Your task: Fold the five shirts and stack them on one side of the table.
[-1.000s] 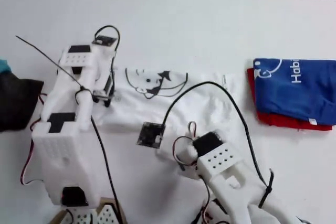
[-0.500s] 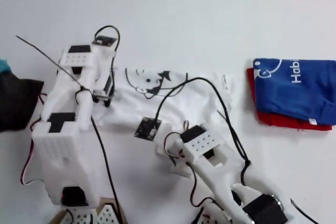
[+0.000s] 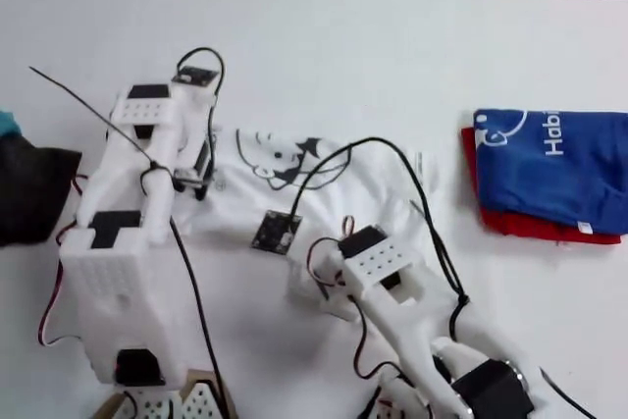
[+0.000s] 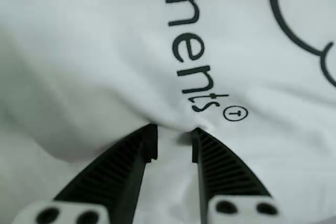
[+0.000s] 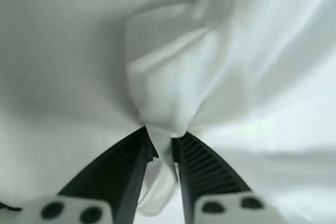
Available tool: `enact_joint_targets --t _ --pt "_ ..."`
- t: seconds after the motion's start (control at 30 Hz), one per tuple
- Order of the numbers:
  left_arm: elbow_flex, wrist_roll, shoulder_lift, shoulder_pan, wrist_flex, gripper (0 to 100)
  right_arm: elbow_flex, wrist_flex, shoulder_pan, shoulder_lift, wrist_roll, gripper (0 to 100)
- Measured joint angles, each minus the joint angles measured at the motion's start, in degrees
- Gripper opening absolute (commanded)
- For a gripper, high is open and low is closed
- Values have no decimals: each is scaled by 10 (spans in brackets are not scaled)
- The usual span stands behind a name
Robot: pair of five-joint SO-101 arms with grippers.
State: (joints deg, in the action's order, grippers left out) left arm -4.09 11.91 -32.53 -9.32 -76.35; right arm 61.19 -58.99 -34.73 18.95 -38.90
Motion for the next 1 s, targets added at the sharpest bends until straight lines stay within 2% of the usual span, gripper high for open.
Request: enact_joint_targets --t 0.13,0.23,0.4,0.57,0.83,0.9,1.0 --pt "0 0 0 0 0 139 -32 -25 -1 -9 -2 21" --pt "0 0 0 0 0 139 -76 -76 12 -9 -36 21" --pt "0 0 0 0 0 139 -186 -153 90 -15 -94 21" --pt "0 0 0 0 0 139 -295 -169 156 -29 -139 21" --pt "0 0 -1 0 0 139 -468 -162 193 -209 -150 27" --pt "0 0 -1 0 0 139 -513 -162 196 -267 -150 67" --pt "0 0 -1 0 0 139 -573 -174 196 -336 -149 205"
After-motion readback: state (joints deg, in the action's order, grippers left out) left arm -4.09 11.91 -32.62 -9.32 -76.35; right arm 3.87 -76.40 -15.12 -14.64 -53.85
